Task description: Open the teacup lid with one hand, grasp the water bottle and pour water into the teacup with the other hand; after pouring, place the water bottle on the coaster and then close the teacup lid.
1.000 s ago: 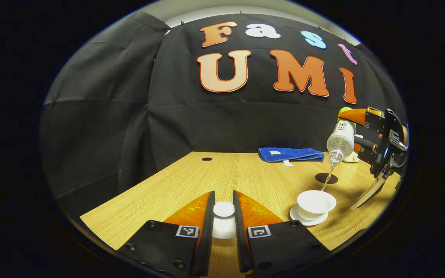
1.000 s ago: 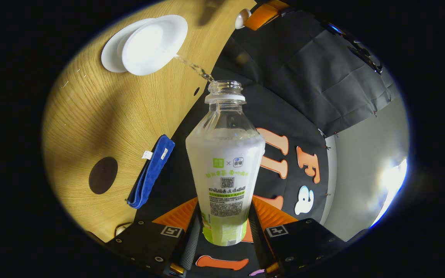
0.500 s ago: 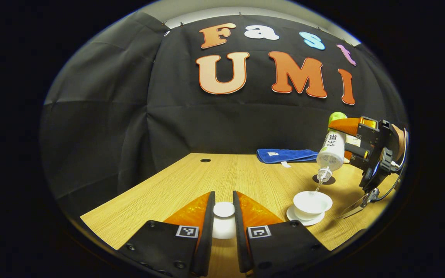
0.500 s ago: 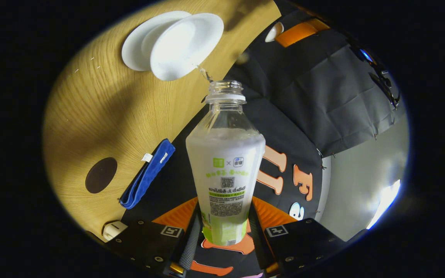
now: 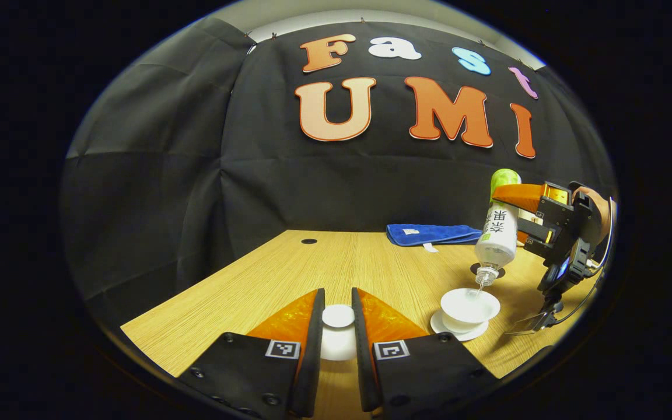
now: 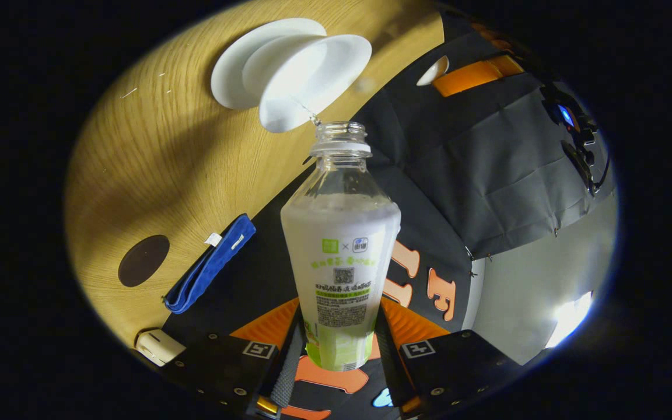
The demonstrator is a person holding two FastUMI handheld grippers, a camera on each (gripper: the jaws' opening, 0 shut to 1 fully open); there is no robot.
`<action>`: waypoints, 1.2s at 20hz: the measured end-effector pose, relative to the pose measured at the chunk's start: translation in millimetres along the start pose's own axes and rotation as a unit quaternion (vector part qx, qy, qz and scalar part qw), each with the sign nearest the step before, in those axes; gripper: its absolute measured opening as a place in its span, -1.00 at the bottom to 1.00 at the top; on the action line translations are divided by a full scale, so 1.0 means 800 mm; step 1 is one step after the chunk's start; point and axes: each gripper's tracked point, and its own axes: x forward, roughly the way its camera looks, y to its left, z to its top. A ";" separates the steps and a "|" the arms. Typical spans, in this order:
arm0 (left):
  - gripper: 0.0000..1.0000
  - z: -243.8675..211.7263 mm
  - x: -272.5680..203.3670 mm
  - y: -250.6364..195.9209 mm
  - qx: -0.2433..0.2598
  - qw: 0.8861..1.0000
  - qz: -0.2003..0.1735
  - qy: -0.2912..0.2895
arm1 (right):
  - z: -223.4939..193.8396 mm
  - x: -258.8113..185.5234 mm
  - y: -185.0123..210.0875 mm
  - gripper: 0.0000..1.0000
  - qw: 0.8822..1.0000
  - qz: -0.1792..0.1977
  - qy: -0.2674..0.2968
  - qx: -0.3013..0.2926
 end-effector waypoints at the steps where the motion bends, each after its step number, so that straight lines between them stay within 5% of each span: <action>1: -0.36 0.000 0.001 -0.002 -0.001 1.000 -0.001 0.000 | 0.000 0.000 0.002 0.27 1.000 0.000 0.000 0.005; 6: -0.36 0.008 0.000 -0.019 0.010 1.000 -0.009 -0.010 | 0.011 -0.011 0.030 0.27 0.989 0.061 0.011 0.135; 10: -0.36 0.019 0.001 -0.045 0.013 0.999 -0.025 -0.017 | 0.019 -0.014 0.059 0.28 0.955 0.113 0.023 0.274; 16: -0.36 0.039 0.008 -0.100 0.020 0.998 -0.056 -0.034 | -0.038 -0.010 0.064 0.29 0.843 0.096 0.114 0.517; 24: -0.39 0.072 0.008 -0.134 0.026 0.995 -0.071 -0.059 | -0.118 0.003 0.122 0.29 0.643 0.104 0.183 0.736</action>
